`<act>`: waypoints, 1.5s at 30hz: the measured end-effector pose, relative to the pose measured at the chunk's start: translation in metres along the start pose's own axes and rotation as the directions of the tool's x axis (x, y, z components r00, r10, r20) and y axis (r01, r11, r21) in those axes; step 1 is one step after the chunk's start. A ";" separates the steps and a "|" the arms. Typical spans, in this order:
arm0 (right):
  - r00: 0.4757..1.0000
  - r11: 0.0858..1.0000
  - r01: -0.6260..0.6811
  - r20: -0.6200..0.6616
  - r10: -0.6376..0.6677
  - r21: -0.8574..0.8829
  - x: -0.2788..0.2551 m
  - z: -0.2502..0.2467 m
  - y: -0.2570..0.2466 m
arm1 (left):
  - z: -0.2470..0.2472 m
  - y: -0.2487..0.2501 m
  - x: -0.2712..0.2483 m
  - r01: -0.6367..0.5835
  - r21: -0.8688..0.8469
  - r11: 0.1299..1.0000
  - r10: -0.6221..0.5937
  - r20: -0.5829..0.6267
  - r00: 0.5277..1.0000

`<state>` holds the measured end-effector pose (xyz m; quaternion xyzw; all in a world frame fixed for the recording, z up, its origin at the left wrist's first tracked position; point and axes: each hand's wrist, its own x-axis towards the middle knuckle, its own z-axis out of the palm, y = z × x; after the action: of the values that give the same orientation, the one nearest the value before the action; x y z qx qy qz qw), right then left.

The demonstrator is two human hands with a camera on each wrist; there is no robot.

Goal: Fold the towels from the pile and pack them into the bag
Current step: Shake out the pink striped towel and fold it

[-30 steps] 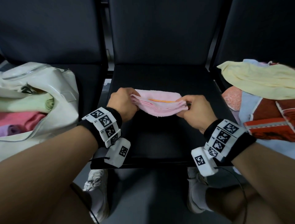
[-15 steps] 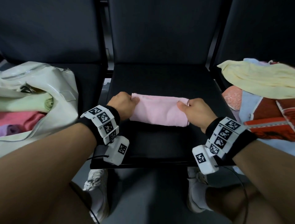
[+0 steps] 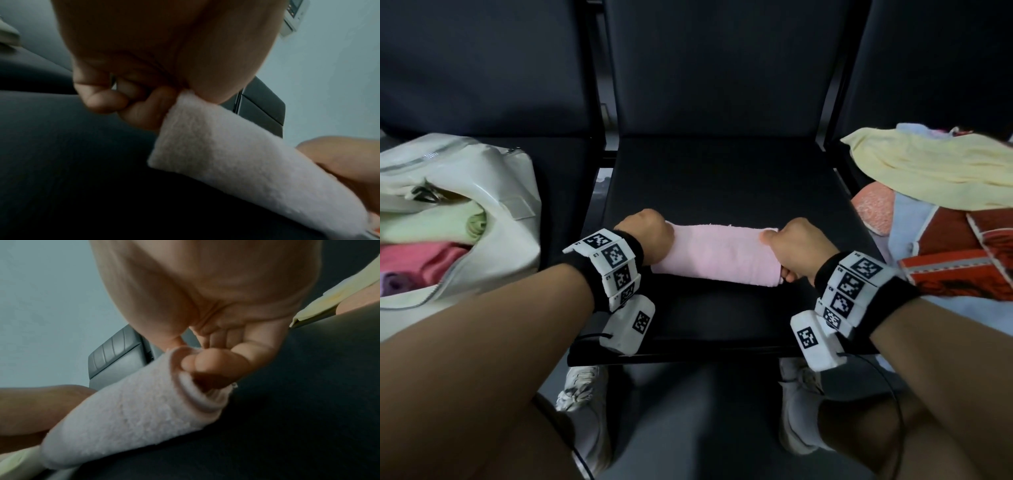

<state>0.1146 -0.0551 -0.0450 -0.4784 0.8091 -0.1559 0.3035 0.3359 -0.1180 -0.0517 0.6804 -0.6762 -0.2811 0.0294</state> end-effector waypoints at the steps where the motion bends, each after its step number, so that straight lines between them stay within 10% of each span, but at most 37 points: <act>1: 1.000 0.999 0.000 -0.005 0.000 -0.034 -0.001 0.000 -0.001 | 0.001 0.001 -0.001 0.013 0.018 1.000 -0.013 0.000 1.000; 13: 0.901 0.892 0.369 -0.135 -0.412 -0.259 -0.021 0.006 -0.009 | 0.011 0.014 -0.017 -0.335 0.176 0.926 0.341 -0.004 0.940; 21: 0.772 0.664 0.635 0.293 -0.564 -0.394 -0.046 0.016 -0.013 | 0.011 0.009 -0.003 -0.305 0.168 0.937 0.302 0.045 0.952; 29: 0.818 0.616 0.571 0.313 -0.482 -0.542 -0.046 0.022 -0.009 | 0.015 0.013 -0.003 -0.305 0.198 0.931 0.310 0.005 0.951; 34: 0.804 0.590 0.569 0.238 -0.544 -0.573 -0.042 0.030 -0.006 | 0.011 0.022 -0.023 -0.436 0.333 0.836 0.503 -0.149 0.852; 45: 0.814 0.576 0.548 0.227 -0.535 -0.606 -0.037 0.034 -0.014 | 0.008 0.008 -0.040 -0.443 0.369 0.817 0.442 0.094 0.892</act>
<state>0.1588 -0.0285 -0.0507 -0.7776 0.6232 0.0524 0.0644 0.3282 -0.0786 -0.0413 0.4965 -0.8571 -0.1311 -0.0401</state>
